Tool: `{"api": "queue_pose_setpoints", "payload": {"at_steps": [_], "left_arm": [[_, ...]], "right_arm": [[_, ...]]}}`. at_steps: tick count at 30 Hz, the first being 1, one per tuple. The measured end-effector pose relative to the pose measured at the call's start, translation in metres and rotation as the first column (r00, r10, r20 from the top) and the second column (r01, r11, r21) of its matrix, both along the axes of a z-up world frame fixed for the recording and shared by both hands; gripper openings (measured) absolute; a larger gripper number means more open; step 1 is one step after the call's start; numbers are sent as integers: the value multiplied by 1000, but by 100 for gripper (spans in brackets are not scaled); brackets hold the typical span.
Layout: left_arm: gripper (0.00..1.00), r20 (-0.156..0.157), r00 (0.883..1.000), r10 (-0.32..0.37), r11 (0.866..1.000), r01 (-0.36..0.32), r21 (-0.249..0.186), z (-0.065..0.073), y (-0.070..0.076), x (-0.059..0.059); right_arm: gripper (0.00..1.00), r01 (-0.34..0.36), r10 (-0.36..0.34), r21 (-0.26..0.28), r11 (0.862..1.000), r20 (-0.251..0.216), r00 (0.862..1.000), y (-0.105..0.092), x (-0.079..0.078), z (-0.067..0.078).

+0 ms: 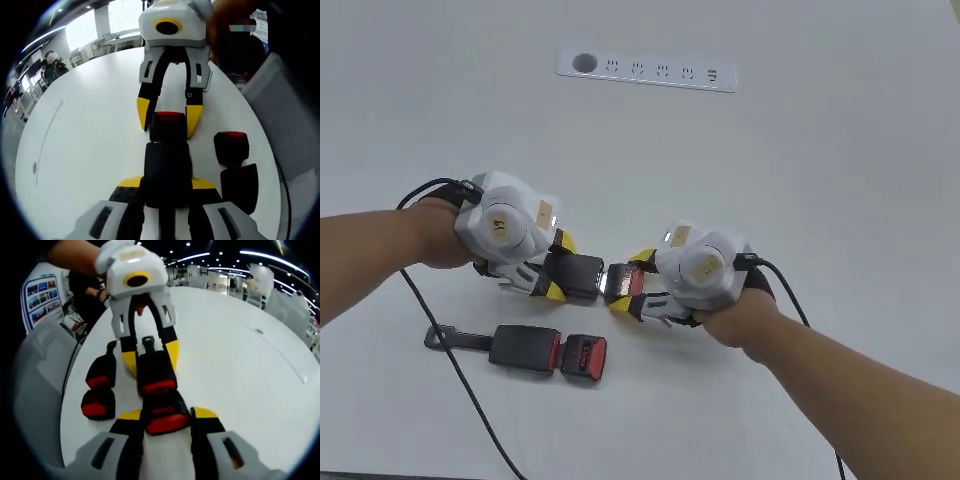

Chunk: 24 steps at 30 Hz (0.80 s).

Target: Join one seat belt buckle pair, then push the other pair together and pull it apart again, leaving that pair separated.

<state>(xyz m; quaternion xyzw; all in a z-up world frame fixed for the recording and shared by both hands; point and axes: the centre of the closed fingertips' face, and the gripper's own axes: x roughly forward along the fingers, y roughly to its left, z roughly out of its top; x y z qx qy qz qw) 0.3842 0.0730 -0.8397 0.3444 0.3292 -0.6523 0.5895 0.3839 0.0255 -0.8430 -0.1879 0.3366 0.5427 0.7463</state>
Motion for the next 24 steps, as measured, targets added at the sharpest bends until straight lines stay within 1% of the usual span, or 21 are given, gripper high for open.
{"api": "queue_pose_setpoints", "payload": {"at_steps": [8, 12, 20, 24], "left_arm": [[34, 0, 1000, 0, 1000, 0, 4, 0, 0, 0], [34, 0, 1000, 0, 1000, 0, 2, 1, -1, 0], [34, -4, 1000, 7, 1000, -7, -11, 1, -1, 0], [34, -11, 1000, 20, 999, -20, -31, 1, -1, 1]], "right_arm": [[36, 1, -1, -4, 1000, 3, 1000, 0, 0, 0], [36, 6, -6, 5, 1000, 9, 1000, 0, -1, 1], [37, 5, -5, 18, 1000, 11, 1000, -1, -1, 0], [37, 7, -8, 30, 1000, 13, 1000, -2, -1, 1]]}}
